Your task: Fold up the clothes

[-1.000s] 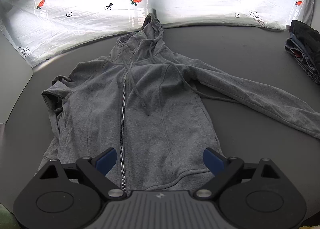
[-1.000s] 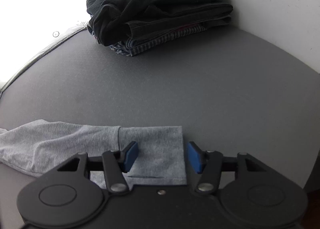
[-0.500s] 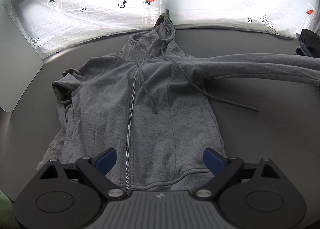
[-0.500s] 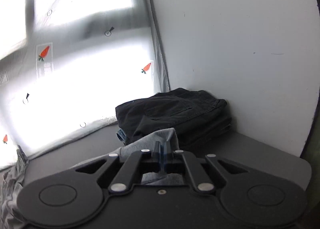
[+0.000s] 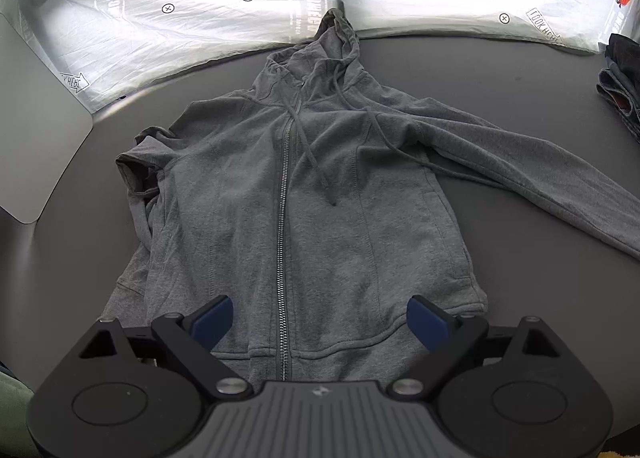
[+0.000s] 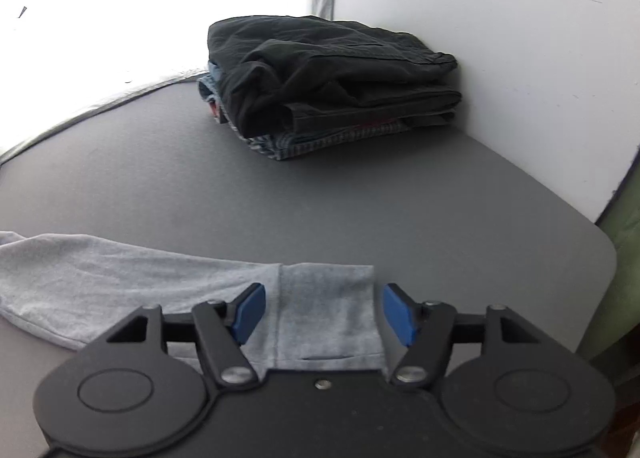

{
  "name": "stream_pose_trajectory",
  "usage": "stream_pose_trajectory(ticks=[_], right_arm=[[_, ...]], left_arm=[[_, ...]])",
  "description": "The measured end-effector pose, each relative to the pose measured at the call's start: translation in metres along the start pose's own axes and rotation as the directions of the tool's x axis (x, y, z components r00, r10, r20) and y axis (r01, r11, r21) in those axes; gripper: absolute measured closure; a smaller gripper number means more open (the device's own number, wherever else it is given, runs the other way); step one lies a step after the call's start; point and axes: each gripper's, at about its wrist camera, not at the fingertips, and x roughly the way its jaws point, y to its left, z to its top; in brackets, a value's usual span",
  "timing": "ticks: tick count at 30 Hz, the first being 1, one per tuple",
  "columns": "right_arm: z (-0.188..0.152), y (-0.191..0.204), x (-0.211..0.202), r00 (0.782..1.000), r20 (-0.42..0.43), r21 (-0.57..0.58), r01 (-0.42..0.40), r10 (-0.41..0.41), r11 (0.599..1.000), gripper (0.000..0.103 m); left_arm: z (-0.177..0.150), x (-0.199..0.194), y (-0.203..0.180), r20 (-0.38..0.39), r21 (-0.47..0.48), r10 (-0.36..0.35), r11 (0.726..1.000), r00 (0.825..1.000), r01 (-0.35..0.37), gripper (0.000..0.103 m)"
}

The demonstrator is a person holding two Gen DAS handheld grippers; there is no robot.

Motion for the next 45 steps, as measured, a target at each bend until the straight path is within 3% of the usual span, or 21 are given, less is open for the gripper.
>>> stream_pose_trajectory(ticks=[5,7,10,16,19,23,26,29,30,31,34,35,37,39,41,42,44,45], right_arm=[[-0.011,0.067,-0.012,0.975,-0.034,-0.041,-0.221,0.219,0.975,0.021],[-0.015,0.096,-0.018,0.949,-0.051,-0.046,-0.313,0.31,0.949,0.013],[-0.024,0.144,-0.028,0.903,-0.1,-0.1,-0.427,0.418,0.899,0.013],[-0.045,0.24,-0.072,0.831,-0.159,-0.253,-0.556,0.533,0.792,0.008],[-0.061,0.285,-0.093,0.81,-0.183,-0.305,-0.585,0.557,0.751,0.005],[-0.086,0.335,-0.108,0.823,-0.232,-0.297,-0.568,0.519,0.768,0.005],[-0.107,0.366,-0.12,0.833,-0.269,-0.252,-0.546,0.484,0.799,0.005],[-0.126,0.387,-0.134,0.888,-0.252,-0.276,-0.448,0.385,0.85,0.005],[-0.129,0.391,-0.137,0.902,-0.243,-0.28,-0.418,0.357,0.864,0.005],[-0.133,0.395,-0.14,0.914,-0.237,-0.272,-0.389,0.33,0.88,0.005],[-0.14,0.398,-0.146,0.925,-0.25,-0.188,-0.337,0.287,0.922,0.005],[-0.142,0.399,-0.148,0.929,-0.25,-0.171,-0.321,0.274,0.932,0.005],[-0.144,0.401,-0.154,0.94,-0.241,-0.169,-0.288,0.244,0.943,0.005],[-0.143,0.402,-0.16,0.95,-0.226,-0.179,-0.256,0.214,0.95,0.005],[-0.141,0.404,-0.161,0.956,-0.216,-0.169,-0.236,0.198,0.957,0.005],[-0.139,0.406,-0.161,0.958,-0.213,-0.159,-0.23,0.194,0.96,0.005],[-0.135,0.403,-0.16,0.96,-0.207,-0.142,-0.222,0.19,0.965,0.005],[-0.132,0.402,-0.159,0.961,-0.204,-0.135,-0.217,0.187,0.967,0.005]], left_arm=[[-0.007,-0.004,0.016,0.007,-0.008,0.023,1.0,1.0,-0.023,0.009],[-0.011,-0.005,0.03,0.011,-0.014,0.06,0.998,0.998,-0.06,0.009],[-0.023,-0.001,0.068,0.008,-0.084,0.136,0.987,0.991,-0.135,0.01],[-0.047,0.024,0.159,-0.054,-0.293,0.221,0.929,0.974,-0.227,0.024],[-0.046,0.041,0.181,-0.033,-0.272,0.153,0.95,0.988,-0.156,0.031],[-0.046,0.062,0.21,-0.007,-0.243,0.06,0.968,0.998,-0.06,0.03],[-0.045,0.079,0.232,0.01,-0.219,-0.01,0.976,1.0,0.012,0.019],[-0.045,0.095,0.255,0.026,-0.193,-0.081,0.977,0.996,0.084,0.02],[-0.044,0.101,0.262,0.031,-0.185,-0.104,0.977,0.994,0.108,0.047],[-0.044,0.106,0.269,0.035,-0.176,-0.128,0.976,0.991,0.132,0.098],[-0.044,0.123,0.291,0.048,-0.149,-0.198,0.968,0.979,0.203,0.096],[-0.039,0.12,0.306,0.07,-0.151,-0.179,0.97,0.981,0.188,0.096],[-0.019,0.098,0.351,0.15,-0.186,-0.051,0.979,0.987,0.079,0.096],[0.0,0.078,0.398,0.214,-0.238,0.088,0.971,0.973,-0.036,0.096],[0.014,0.065,0.446,0.24,-0.316,0.251,0.934,0.938,-0.169,0.096],[0.021,0.058,0.469,0.248,-0.355,0.33,0.906,0.911,-0.232,0.096],[0.035,0.046,0.517,0.252,-0.435,0.482,0.831,0.839,-0.347,0.094],[0.036,0.044,0.526,0.242,-0.455,0.51,0.811,0.825,-0.368,0.085]])
